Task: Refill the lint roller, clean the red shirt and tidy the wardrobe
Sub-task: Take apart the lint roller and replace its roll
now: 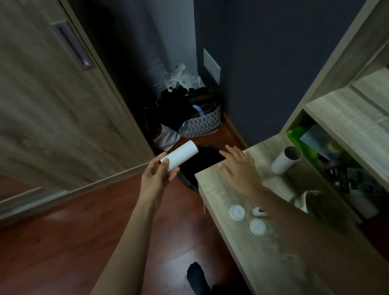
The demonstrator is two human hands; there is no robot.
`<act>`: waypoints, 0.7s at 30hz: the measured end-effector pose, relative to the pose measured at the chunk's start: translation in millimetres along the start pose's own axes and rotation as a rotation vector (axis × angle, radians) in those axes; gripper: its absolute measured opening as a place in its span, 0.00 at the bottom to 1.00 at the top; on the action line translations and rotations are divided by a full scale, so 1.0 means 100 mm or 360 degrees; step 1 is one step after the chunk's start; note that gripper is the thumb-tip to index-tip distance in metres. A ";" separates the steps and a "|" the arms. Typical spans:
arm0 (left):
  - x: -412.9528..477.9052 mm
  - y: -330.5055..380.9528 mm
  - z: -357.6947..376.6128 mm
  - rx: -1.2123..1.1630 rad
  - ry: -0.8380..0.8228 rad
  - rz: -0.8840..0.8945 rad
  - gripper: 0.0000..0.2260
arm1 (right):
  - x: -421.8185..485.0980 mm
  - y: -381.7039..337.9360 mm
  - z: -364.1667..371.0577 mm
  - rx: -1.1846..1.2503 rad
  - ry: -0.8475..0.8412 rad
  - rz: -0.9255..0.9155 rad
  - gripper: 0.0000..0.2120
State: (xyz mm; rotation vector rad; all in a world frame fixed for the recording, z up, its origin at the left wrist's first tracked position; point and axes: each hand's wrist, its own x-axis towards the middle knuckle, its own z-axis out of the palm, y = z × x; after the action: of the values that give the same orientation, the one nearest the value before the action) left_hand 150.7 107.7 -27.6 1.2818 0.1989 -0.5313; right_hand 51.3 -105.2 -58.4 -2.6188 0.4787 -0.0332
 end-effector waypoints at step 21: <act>1.90 -1.32 -0.04 0.0682 0.0186 -0.0545 0.15 | 0.25 0.34 0.28 -0.0326 0.0041 0.0012 0.25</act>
State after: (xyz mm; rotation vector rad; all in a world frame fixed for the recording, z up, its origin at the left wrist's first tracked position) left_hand 251.8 36.9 -223.2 1.7110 0.4239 -0.8223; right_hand 66.8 -128.9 -100.3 -2.8199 0.5260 -0.0164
